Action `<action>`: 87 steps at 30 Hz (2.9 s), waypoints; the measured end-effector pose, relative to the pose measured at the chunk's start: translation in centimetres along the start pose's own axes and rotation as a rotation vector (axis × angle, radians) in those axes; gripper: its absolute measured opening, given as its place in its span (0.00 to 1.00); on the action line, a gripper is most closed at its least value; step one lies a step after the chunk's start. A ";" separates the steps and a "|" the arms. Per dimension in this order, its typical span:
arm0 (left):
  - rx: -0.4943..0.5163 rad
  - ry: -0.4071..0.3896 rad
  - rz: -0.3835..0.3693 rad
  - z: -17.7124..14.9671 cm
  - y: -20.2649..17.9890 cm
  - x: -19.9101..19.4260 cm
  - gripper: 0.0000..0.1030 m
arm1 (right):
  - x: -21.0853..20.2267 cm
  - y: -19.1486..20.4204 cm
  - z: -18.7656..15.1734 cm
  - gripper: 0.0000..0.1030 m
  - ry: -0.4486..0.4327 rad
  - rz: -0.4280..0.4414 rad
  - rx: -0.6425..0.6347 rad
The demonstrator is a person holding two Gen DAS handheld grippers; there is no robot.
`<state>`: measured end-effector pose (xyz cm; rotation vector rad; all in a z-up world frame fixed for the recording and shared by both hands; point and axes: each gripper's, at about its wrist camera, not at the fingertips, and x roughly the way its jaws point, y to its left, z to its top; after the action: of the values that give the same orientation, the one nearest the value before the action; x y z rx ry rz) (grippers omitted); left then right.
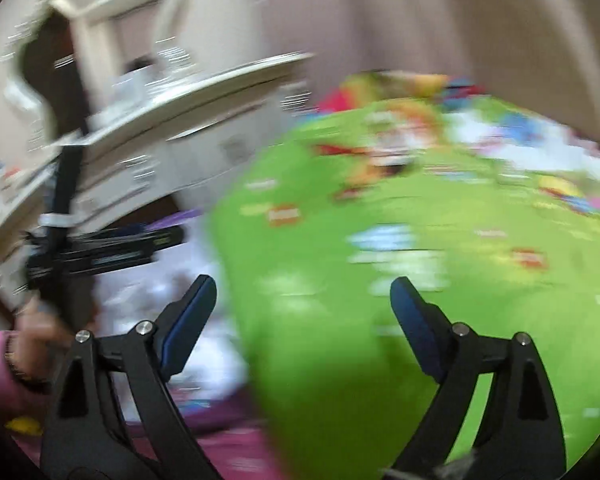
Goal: Organize rigid objects
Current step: 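Return to the mat and grasp a small white cube with right tool, then grasp the white DING ZHI DENTAL box with left tool while right tool holds the cube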
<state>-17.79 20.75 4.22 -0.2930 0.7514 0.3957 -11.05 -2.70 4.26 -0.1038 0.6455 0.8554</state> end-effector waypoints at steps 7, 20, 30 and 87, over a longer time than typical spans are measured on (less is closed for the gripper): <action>0.249 0.178 -0.307 3.7 -17.7 11.0 0.94 | -2.4 -14.4 -0.5 0.91 0.086 -0.325 0.205; 0.322 0.166 -0.256 7.5 -24.6 17.5 1.00 | 6.3 -34.3 5.5 0.93 0.262 -0.442 0.225; 0.288 0.160 -0.283 7.6 -24.2 17.3 1.00 | 15.6 -41.6 12.9 0.97 0.295 -0.425 0.137; 0.565 0.141 -0.356 6.1 -32.8 17.2 0.57 | 1.3 -31.3 1.1 0.55 0.237 -0.458 0.221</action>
<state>11.96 -1.72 0.13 0.0825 0.8965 -0.1808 13.01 -22.22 -0.78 -0.1474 0.8925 0.3289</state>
